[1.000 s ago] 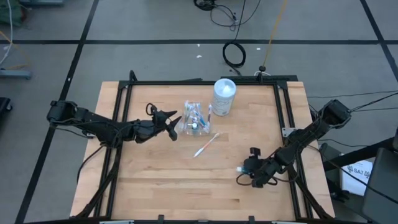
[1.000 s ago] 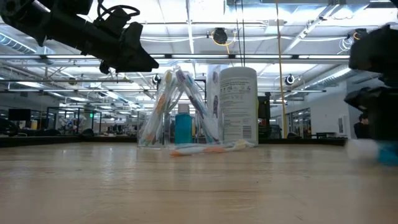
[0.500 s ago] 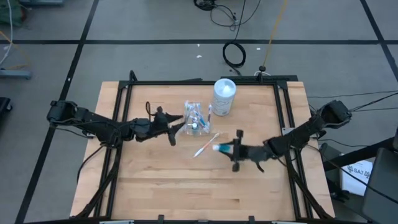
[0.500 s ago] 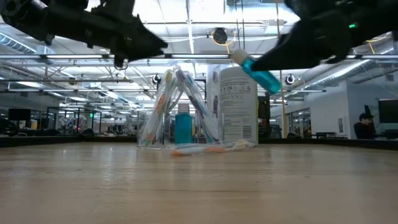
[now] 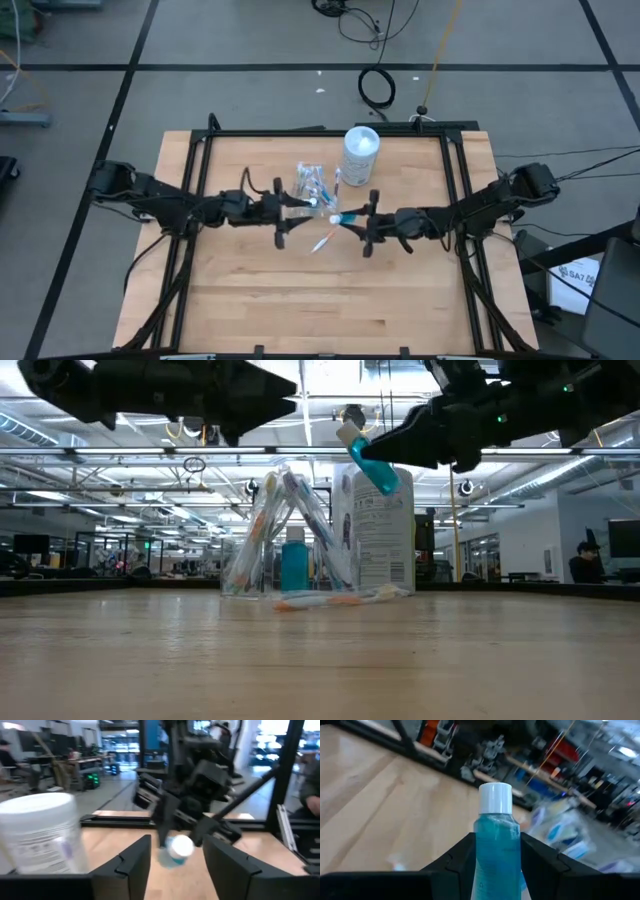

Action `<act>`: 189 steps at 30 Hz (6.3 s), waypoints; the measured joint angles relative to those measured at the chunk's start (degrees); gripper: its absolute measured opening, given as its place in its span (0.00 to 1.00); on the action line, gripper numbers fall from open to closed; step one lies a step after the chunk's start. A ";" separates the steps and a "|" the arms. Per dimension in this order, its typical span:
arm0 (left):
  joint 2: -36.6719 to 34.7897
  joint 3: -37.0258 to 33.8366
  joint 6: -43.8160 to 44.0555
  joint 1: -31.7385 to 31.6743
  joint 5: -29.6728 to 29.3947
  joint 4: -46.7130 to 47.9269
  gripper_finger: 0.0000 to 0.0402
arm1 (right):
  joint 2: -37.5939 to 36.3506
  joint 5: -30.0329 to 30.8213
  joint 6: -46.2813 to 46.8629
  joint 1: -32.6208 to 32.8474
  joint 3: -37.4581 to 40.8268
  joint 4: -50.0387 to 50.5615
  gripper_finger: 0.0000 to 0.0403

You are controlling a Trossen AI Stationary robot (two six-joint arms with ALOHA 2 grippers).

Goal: Pick & Place toothbrushing station
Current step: Put the mouthwash into the transparent organizer, then put the orange toothbrush into the transparent organizer

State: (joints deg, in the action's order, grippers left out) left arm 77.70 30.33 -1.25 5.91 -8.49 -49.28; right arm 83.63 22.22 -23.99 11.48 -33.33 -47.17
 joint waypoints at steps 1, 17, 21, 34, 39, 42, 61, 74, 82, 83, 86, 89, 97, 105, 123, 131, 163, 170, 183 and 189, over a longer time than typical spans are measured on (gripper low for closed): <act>1.19 1.06 -0.36 -0.10 0.82 0.37 0.48 | 0.01 0.00 -0.78 -0.15 0.00 -1.11 0.32; 12.26 17.26 -1.65 -2.01 2.29 16.17 0.69 | -0.01 0.17 -5.39 -0.26 -0.04 -2.73 0.32; 12.23 17.24 -1.27 -2.27 2.27 16.69 0.65 | -0.01 0.20 -5.37 -0.26 -0.04 -3.72 0.32; 12.23 17.24 -1.23 -4.22 6.54 16.16 0.39 | -0.04 0.76 -5.20 -0.33 -0.04 -5.10 0.32; 12.23 17.19 -1.57 -4.35 7.30 15.95 0.31 | -0.10 0.74 -5.04 -0.33 -0.04 -4.99 0.32; 12.23 17.19 -1.65 -4.35 6.98 15.94 0.29 | -0.11 0.70 -4.91 -0.54 -0.04 -4.95 0.32; 12.21 17.19 1.83 -4.35 2.84 18.05 0.29 | -0.04 3.10 -2.25 -1.14 -0.04 -4.82 0.47; 3.51 20.35 9.92 -3.25 -8.13 41.43 0.29 | -1.91 15.90 -9.31 5.37 -0.04 -4.85 0.53; -1.29 23.97 23.60 0.23 -16.06 55.20 0.29 | -2.66 16.99 -9.72 6.21 -0.04 -4.85 0.54; -1.40 23.97 25.17 0.54 -17.05 56.71 0.29 | -2.66 17.00 -9.72 6.21 -0.04 -4.77 0.54; -1.43 23.97 29.77 0.98 -17.95 60.42 0.29 | -2.64 16.99 -9.72 6.21 -0.04 -4.59 0.54; -1.25 23.95 35.24 0.96 -19.13 64.75 0.29 | -2.66 16.98 -9.72 6.21 -0.04 -4.44 0.54; -0.14 23.93 39.84 0.03 -21.71 65.98 0.29 | -2.66 16.96 -9.71 6.14 -0.04 -4.11 0.54; 6.11 23.86 43.93 -2.23 -21.56 65.53 0.29 | -2.64 16.74 -9.00 6.14 -0.04 -3.57 0.54; 7.48 23.86 44.69 -5.86 -16.66 64.84 0.29 | -2.64 16.72 -8.17 5.36 -0.03 -3.55 0.54; 9.32 23.86 40.43 -6.65 -13.10 62.84 0.29 | -2.64 16.72 -8.17 5.36 -0.01 -3.11 0.54; 11.60 23.84 21.31 -8.94 -11.44 62.18 0.47 | -2.64 16.69 -8.17 5.36 0.01 -2.68 0.54; 11.58 23.85 18.10 -8.94 -11.33 60.93 0.49 | -2.64 16.68 -8.17 5.36 0.01 -2.68 0.54; 2.71 26.71 17.44 -8.83 -10.96 65.07 0.39 | -2.61 8.32 15.35 -0.48 0.01 20.32 0.54; -1.46 27.27 14.66 -8.83 -11.09 63.48 0.36 | -2.59 4.62 34.54 -6.68 0.01 27.87 0.54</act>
State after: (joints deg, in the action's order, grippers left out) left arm 76.24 57.60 13.40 -2.92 -19.57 14.20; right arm 81.03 26.84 10.55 4.80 -33.32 -19.30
